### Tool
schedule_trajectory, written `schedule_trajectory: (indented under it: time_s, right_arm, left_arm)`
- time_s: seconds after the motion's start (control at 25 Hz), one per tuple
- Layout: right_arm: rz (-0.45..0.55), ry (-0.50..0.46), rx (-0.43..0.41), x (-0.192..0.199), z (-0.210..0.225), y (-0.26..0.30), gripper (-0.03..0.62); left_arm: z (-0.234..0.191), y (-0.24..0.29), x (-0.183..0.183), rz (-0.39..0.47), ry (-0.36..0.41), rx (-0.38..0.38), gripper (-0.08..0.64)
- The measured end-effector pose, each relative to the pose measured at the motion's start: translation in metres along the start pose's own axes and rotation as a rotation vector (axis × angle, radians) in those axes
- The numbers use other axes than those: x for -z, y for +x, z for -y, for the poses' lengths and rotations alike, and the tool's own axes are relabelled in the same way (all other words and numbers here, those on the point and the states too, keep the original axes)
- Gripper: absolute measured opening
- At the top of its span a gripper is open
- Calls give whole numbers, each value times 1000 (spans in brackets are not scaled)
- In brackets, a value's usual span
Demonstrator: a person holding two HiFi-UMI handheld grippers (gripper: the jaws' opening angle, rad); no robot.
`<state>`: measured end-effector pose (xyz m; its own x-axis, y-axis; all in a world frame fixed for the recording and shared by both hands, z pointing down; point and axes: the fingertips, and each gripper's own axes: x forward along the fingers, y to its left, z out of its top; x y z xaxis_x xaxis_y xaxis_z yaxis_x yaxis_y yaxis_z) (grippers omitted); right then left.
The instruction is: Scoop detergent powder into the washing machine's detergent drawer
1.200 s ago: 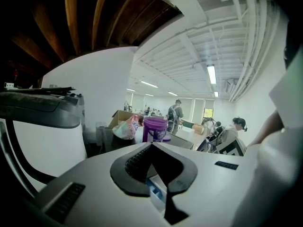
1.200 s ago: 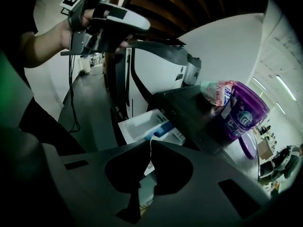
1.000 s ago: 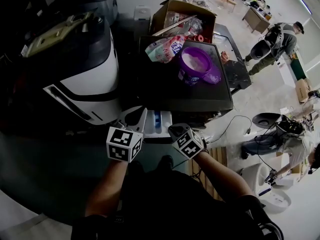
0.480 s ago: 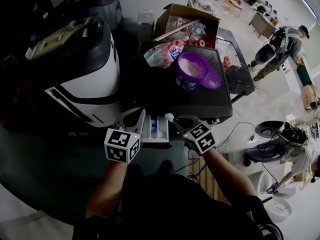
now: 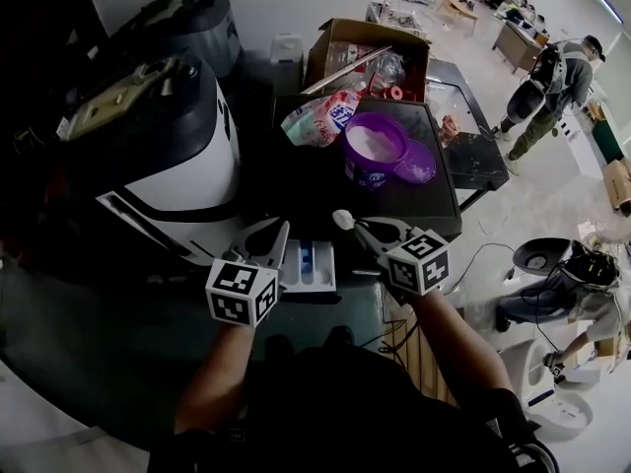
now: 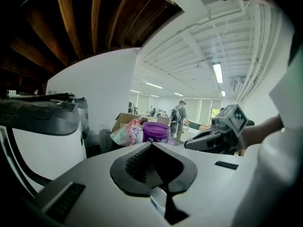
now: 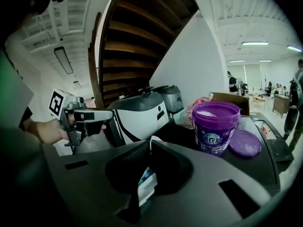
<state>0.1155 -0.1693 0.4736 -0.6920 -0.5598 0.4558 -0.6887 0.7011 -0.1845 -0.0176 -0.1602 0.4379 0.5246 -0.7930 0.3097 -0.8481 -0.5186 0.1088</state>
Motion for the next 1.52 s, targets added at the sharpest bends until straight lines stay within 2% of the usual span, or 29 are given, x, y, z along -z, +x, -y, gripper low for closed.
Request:
schedule_trajectory:
  time_s: [0.28,0.56,0.8,1.0,1.2,1.44,1.52]
  right_arm:
    - [152,147,-17,-30,14,-20,19]
    - [248,250,-32,-59,36,-37,19]
    - [309,288,-16,-85,71,-42,18]
    - [314,330,-18,-87,100,-37,18]
    - [324,379,-70,-78,104,-40,18]
    - [387,446,-181,-81,74,-60,20]
    - [390,449,-189,-81,70,-61,19]
  left_arm:
    - [-5,-4,-9,-6,26,-3,2]
    - [-8,-3,-26,25,31,-12,2]
    - [2,6,-35,52,21,-18,2]
    - [15,14,-30,49,8,-38,2]
    - [21,21,-30,53,-11,-85,2]
    - [20,16,-44,92,-33,-142,2]
    - [21,15,-44,89,-27,-140,2]
